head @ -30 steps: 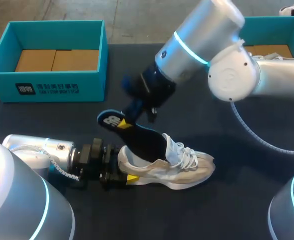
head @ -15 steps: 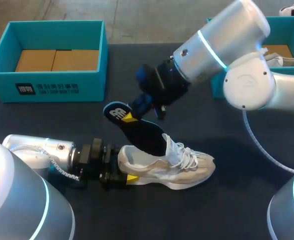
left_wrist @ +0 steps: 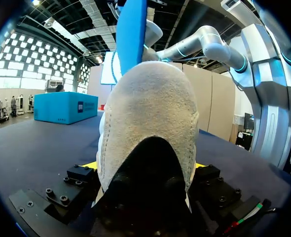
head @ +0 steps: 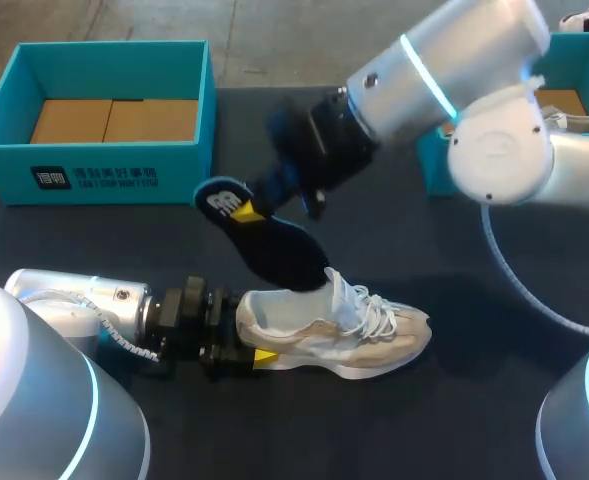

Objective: Take the shoe out of the shoebox, open the shoe tongue, remove and reinsert the insole, then place the shoe into the shoebox

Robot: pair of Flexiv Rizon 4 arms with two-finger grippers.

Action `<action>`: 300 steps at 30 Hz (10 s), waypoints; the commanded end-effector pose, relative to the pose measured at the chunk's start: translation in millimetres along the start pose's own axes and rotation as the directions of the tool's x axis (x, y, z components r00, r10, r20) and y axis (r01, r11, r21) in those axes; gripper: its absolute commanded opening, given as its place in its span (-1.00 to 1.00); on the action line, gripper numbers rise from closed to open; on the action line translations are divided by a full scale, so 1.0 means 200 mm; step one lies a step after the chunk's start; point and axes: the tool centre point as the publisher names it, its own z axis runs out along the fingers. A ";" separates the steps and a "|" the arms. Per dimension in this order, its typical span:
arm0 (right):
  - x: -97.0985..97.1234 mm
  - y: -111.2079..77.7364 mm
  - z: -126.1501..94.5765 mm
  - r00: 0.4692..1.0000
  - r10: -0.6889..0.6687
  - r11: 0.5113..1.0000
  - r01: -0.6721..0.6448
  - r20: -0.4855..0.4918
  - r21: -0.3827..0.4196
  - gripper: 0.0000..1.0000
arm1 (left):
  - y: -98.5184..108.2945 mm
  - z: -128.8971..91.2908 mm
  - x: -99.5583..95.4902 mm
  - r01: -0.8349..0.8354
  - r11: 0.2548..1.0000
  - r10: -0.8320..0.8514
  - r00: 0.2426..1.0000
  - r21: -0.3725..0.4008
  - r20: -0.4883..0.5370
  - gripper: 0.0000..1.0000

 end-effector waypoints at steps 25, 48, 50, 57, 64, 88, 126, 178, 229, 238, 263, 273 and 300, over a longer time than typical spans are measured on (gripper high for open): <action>0.02 0.21 -0.33 0.997 -0.028 0.987 0.039 0.077 -0.154 -1.00 | 0.02 -0.01 -0.01 0.000 1.000 0.000 1.000 -0.001 0.001 -1.00; 0.23 0.35 -0.77 0.992 0.117 0.936 -0.092 0.056 -0.340 -1.00 | 0.02 -0.01 -0.01 0.000 1.000 0.000 1.000 -0.001 0.001 -1.00; 0.23 0.35 -0.77 0.992 0.117 0.936 -0.092 0.056 -0.340 -1.00 | 0.02 -0.01 -0.01 0.000 1.000 0.000 1.000 -0.001 0.001 -1.00; 0.23 0.35 -0.77 0.992 0.117 0.936 -0.092 0.056 -0.340 -1.00 | 0.02 -0.01 -0.01 0.000 1.000 0.000 1.000 -0.001 0.001 -1.00; 0.32 0.42 -0.94 0.981 0.192 0.892 -0.162 0.029 -0.422 -1.00 | 0.02 -0.01 -0.01 0.000 1.000 0.000 1.000 -0.001 0.001 -1.00; 0.51 0.37 -1.12 0.872 0.489 0.764 -0.445 -0.030 -0.466 -1.00 | 0.02 -0.01 -0.01 0.000 1.000 0.000 1.000 -0.001 0.001 -1.00; 0.59 0.38 -1.14 0.824 0.546 0.724 -0.554 -0.151 -0.411 -1.00 | 0.01 -0.01 0.00 -0.006 1.000 0.006 1.000 0.001 -0.011 -1.00; 0.59 0.38 -1.14 0.824 0.546 0.724 -0.554 -0.151 -0.411 -1.00 | -0.15 -0.17 -0.01 -0.102 0.960 0.059 0.984 -0.260 -0.170 1.00; 0.59 0.38 -1.14 0.824 0.546 0.724 -0.554 -0.151 -0.411 -1.00 | -0.25 -0.27 0.00 -0.164 0.686 0.068 0.984 -0.709 -0.162 1.00; 0.59 0.38 -1.14 0.824 0.546 0.724 -0.554 -0.151 -0.411 -1.00 | -0.29 -0.26 0.04 -0.201 0.574 0.077 0.978 -0.794 -0.192 1.00; 0.59 0.38 -1.14 0.824 0.546 0.724 -0.554 -0.151 -0.411 -1.00 | -0.31 -0.26 0.02 -0.106 0.281 0.097 0.992 -0.954 -0.082 1.00; 0.59 0.38 -1.14 0.824 0.546 0.724 -0.554 -0.151 -0.411 -1.00 | -0.35 -0.26 0.05 -0.105 0.270 0.120 0.990 -0.957 -0.075 1.00; 0.59 0.38 -1.14 0.824 0.546 0.724 -0.554 -0.151 -0.411 -1.00 | -0.41 0.05 -0.14 -0.082 0.296 0.149 0.988 -0.952 -0.038 1.00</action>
